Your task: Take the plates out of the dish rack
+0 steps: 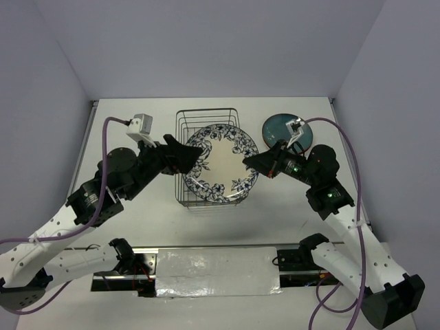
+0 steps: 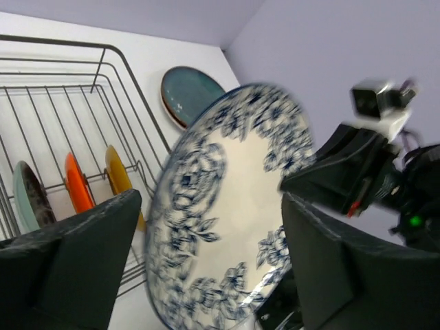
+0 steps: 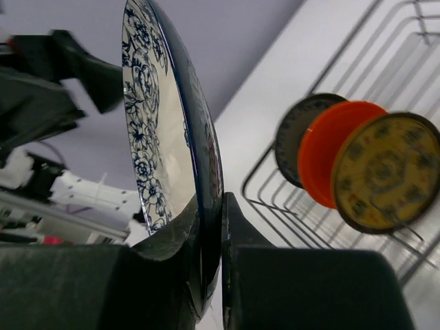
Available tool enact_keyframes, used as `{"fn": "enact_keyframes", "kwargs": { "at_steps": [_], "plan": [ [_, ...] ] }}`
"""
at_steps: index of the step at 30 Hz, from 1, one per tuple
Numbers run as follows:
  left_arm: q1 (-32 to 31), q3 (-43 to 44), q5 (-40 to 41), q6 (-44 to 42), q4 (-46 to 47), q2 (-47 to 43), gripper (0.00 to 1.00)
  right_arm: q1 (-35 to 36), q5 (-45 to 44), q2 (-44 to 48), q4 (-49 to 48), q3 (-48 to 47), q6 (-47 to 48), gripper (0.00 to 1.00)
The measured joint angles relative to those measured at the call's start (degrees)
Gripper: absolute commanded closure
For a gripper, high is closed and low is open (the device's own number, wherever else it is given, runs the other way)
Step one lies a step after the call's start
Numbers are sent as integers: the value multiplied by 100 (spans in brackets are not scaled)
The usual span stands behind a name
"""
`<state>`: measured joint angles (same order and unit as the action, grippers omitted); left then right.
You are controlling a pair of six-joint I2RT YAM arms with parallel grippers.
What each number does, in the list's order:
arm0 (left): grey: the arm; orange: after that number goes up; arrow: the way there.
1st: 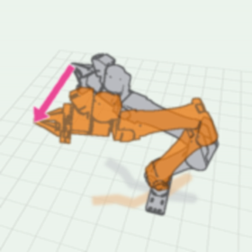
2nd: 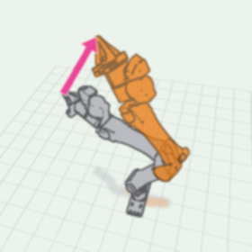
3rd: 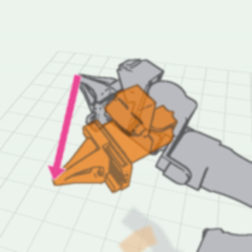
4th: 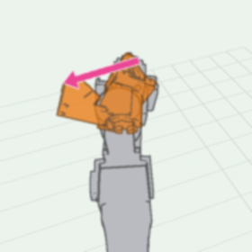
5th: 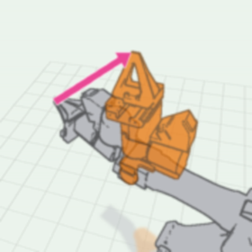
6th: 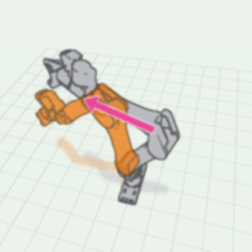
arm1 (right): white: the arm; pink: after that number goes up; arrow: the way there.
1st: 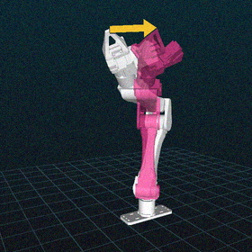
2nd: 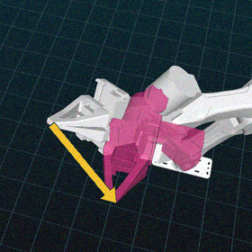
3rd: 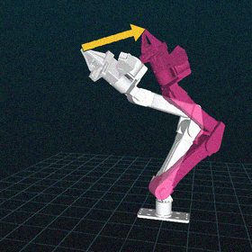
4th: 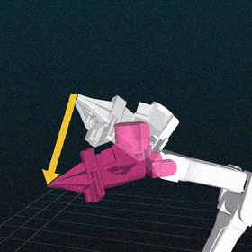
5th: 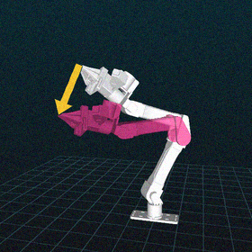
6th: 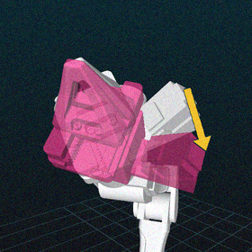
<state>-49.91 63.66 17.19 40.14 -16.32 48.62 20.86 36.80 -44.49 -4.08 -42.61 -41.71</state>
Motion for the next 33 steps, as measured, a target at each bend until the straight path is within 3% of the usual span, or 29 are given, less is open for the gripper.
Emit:
{"fn": "enact_keyframes", "kwargs": {
  "at_steps": [7, 11, 17, 26, 33],
  "plan": [
    [2, 605, 1102, 262, -575, 258, 0, -369, -1069, -269, 1360, -2, 151, 100],
    [11, 721, 1882, 330, -1388, 195, 1, -1615, -1172, -505, 1727, 7, -155, 100],
    [17, -103, 2277, -118, -1908, -551, 0, -3519, -1088, -1255, 1174, 142, -671, 100],
    [17, -966, 2087, -699, -2149, -970, 2, -4175, -717, -3919, -181, 133, -1174, 98],
    [17, -968, 1965, -723, -2153, -1027, 2, -4232, -748, -4813, -529, -269, -1187, 94]
  ]
}}
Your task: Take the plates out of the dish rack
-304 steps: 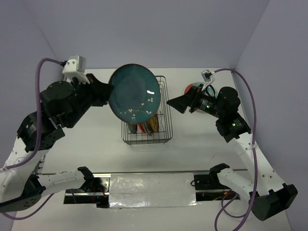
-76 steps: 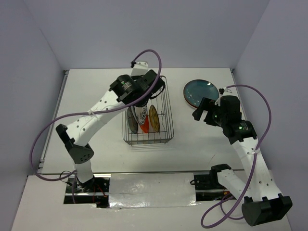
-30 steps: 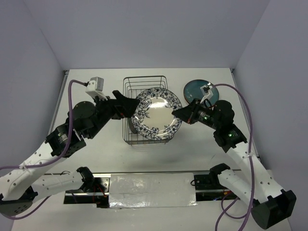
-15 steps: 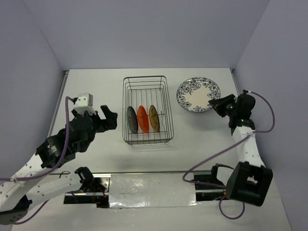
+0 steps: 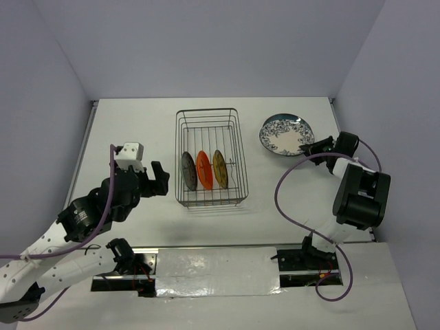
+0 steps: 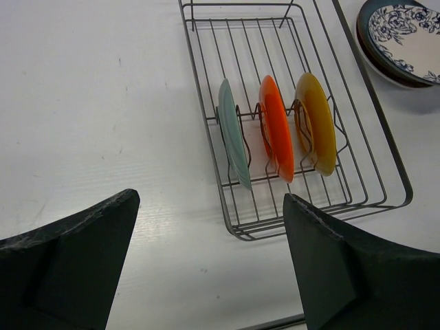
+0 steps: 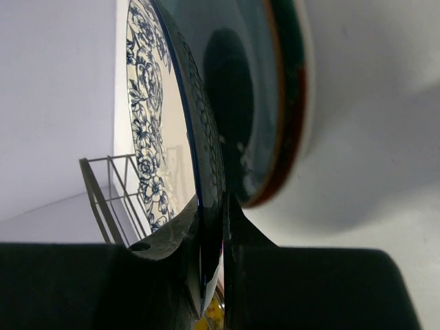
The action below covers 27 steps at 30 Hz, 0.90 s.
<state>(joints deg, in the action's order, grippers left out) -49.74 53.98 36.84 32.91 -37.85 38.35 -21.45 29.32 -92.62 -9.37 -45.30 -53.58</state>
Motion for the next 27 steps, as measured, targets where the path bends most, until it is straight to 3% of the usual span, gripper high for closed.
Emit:
{"fn": "enact_keyframes", "kwargs": {
  "at_steps": [12, 14, 15, 20, 27],
  "plan": [
    [0, 0, -39, 4, -83, 35, 2, -2, 4, -896, -83, -874, 258, 75],
    [0, 0, -74, 4, -81, 44, 2, -4, 57, -975, -33, -874, 267, 65],
    [0, 0, -81, 4, -81, 46, 2, -9, 92, -981, -24, -874, 293, 54],
    [0, 0, -105, 7, -87, 94, 2, 50, 2, -887, 262, -1012, 507, 22],
    [0, 0, -111, 7, -116, 131, 2, 455, -1038, -380, 1751, -1451, 994, 20]
  ]
}}
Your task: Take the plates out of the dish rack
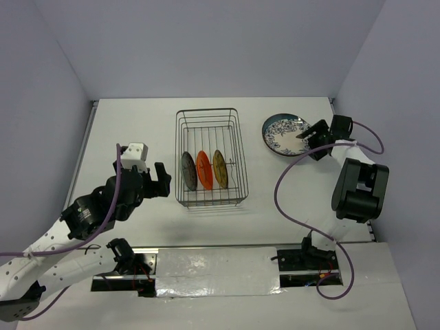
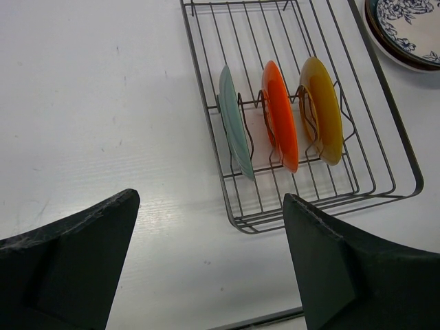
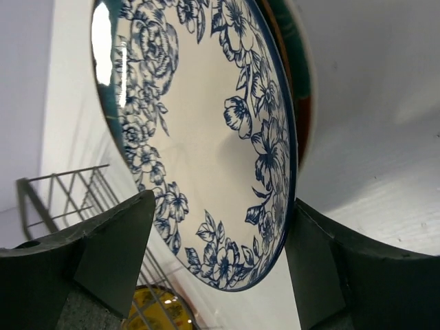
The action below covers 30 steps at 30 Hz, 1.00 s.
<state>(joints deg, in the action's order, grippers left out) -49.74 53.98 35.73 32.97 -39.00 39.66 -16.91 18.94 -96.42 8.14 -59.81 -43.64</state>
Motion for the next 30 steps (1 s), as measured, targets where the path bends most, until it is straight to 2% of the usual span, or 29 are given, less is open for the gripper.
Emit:
{"fn": "enact_keyframes", "kwargs": {
  "at_steps": [1, 5, 12, 22, 30],
  "plan": [
    [0, 0, 0, 0, 0, 2, 2, 63, -155, -13, 214, -109, 52, 13],
    [0, 0, 2, 2, -4, 0, 2, 396, -844, -271, 1279, -831, 208, 12],
    [-2, 0, 2, 4, -9, 2, 1, 743, -1484, -1097, 2345, -1834, 334, 12],
    [-7, 0, 4, 4, -57, 70, 1, 815, -1604, -1768, 3200, -2964, 614, 12],
    [-7, 0, 2, 4, -66, 166, 1, 833, -1176, -1993, 3591, -3473, 970, 12]
  ]
}}
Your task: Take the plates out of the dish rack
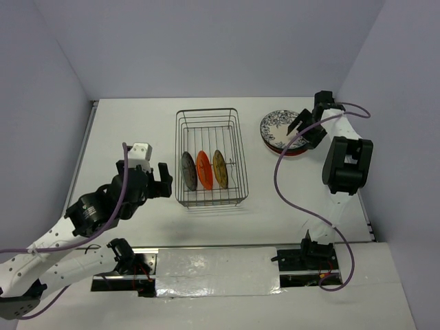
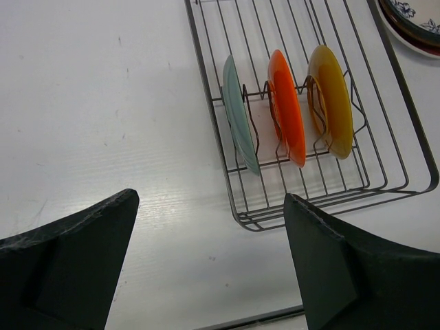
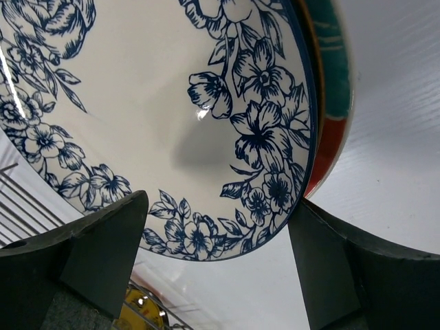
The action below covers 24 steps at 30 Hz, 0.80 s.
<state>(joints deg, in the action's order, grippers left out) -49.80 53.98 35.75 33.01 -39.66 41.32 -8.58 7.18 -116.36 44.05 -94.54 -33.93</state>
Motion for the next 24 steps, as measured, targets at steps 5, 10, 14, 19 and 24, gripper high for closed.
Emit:
{"fn": "enact_keyframes", "kwargs": {
  "at_steps": [5, 10, 14, 19, 24],
  "plan": [
    [0, 0, 0, 0, -22, 31, 1, 46, -107, 138, -146, 378, 35, 12],
    [0, 0, 2, -2, -24, 26, 1, 46, -164, 616, -225, 1176, -7, 12],
    [-2, 0, 17, 0, -35, 4, 0, 48, -201, 870, -339, 1279, 15, 12],
    [-42, 0, 295, 76, -133, -46, 0, 271, -382, 2398, -577, 2159, 212, 13],
    [33, 278, 986, 651, -802, 483, 1, 1851, -621, 4039, -629, 1971, 907, 15]
  ]
}}
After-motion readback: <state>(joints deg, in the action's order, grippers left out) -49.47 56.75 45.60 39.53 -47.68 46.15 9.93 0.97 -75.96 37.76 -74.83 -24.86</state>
